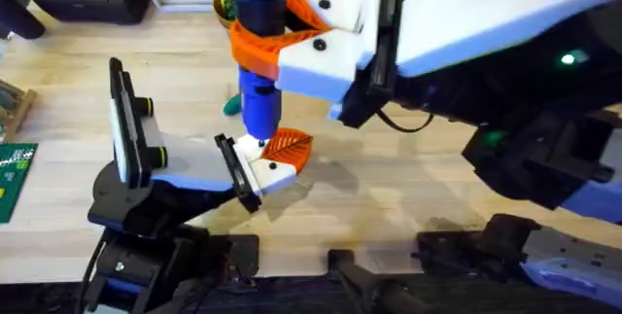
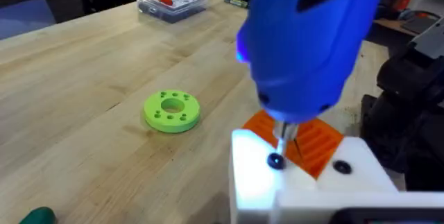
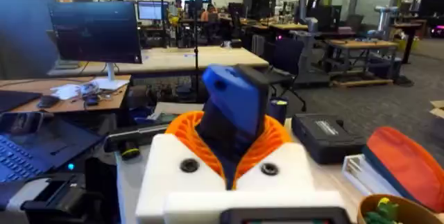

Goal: Pick up the gripper from the table and insert it into the empty holder that is missing its gripper. Then pick up a screw, insert it into the mounting hole, and use the screwdriver to tighten it. Finally, clean up the table by picking up the vegetable and placing it into the bucket.

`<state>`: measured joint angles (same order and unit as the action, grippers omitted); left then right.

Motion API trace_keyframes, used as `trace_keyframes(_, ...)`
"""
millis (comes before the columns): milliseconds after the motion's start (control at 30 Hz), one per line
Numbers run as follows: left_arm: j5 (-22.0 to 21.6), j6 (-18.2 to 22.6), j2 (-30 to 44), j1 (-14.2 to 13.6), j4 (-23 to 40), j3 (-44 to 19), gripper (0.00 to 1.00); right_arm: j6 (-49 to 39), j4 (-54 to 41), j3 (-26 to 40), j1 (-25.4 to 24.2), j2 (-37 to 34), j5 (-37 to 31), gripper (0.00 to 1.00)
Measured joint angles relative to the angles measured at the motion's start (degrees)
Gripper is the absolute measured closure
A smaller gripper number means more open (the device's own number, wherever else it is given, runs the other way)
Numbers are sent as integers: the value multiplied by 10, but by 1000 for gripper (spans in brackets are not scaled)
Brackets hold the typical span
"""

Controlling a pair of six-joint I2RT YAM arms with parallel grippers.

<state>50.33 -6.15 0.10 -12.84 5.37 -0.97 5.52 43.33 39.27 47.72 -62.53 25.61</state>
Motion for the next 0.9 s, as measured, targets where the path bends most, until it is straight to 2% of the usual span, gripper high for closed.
trace_keyframes(900,0,0,0,0,0,0,996,0,2,0,-3,-13,0,975)
